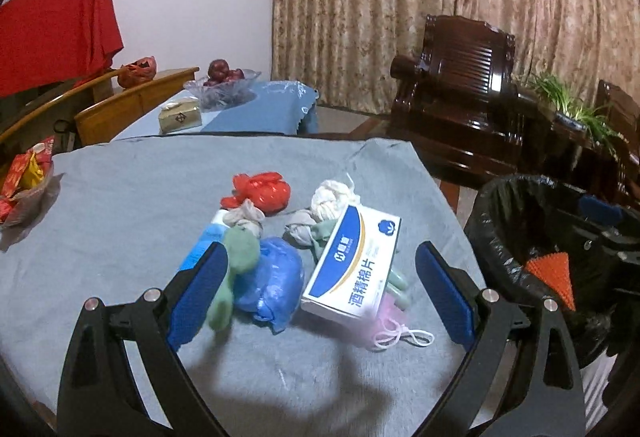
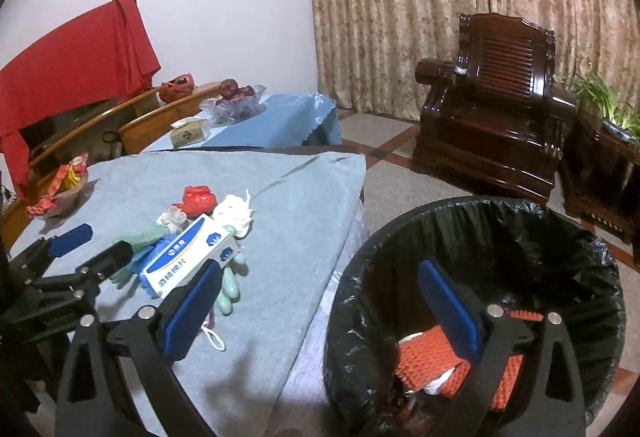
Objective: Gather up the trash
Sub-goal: 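Grasp the alcohol pads box with the left tool and lift it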
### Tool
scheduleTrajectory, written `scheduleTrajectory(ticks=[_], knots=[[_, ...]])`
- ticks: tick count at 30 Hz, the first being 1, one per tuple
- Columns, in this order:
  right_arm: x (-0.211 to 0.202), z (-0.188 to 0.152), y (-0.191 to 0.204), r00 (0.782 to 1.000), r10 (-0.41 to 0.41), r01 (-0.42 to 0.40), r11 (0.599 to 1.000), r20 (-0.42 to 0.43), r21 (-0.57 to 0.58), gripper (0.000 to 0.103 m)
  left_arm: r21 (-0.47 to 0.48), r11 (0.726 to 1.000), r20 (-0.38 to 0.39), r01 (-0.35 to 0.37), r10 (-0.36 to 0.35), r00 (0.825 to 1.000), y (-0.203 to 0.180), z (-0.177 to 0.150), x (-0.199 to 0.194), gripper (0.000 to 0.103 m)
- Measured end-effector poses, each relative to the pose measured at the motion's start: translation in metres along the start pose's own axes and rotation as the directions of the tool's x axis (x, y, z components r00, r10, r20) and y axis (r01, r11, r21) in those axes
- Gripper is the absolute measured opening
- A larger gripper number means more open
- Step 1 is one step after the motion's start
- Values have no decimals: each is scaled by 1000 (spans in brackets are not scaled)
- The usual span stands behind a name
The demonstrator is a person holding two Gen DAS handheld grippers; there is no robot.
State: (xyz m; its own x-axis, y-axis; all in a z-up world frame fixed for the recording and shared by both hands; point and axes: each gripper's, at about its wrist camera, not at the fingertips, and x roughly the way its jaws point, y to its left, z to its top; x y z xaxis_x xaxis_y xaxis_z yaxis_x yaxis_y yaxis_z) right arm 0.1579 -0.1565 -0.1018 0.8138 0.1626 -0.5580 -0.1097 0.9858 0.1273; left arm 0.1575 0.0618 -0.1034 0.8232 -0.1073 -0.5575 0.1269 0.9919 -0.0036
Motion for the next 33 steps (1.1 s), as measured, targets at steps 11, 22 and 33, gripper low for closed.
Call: scheduleTrajectory(ticks=[11, 22, 33], knots=[[21, -2, -10, 1000, -8, 8, 1000, -27, 2, 97, 31, 999, -95, 11, -8, 995, -8, -17, 56, 92], [29, -2, -13, 999, -9, 9, 1000, -37, 9, 97, 54, 996, -160, 67, -58, 985, -20, -24, 78, 63], [26, 5, -2, 1000, 19, -19, 1000, -16, -8, 97, -10, 1000, -60, 12, -13, 998, -2, -6, 34, 58]])
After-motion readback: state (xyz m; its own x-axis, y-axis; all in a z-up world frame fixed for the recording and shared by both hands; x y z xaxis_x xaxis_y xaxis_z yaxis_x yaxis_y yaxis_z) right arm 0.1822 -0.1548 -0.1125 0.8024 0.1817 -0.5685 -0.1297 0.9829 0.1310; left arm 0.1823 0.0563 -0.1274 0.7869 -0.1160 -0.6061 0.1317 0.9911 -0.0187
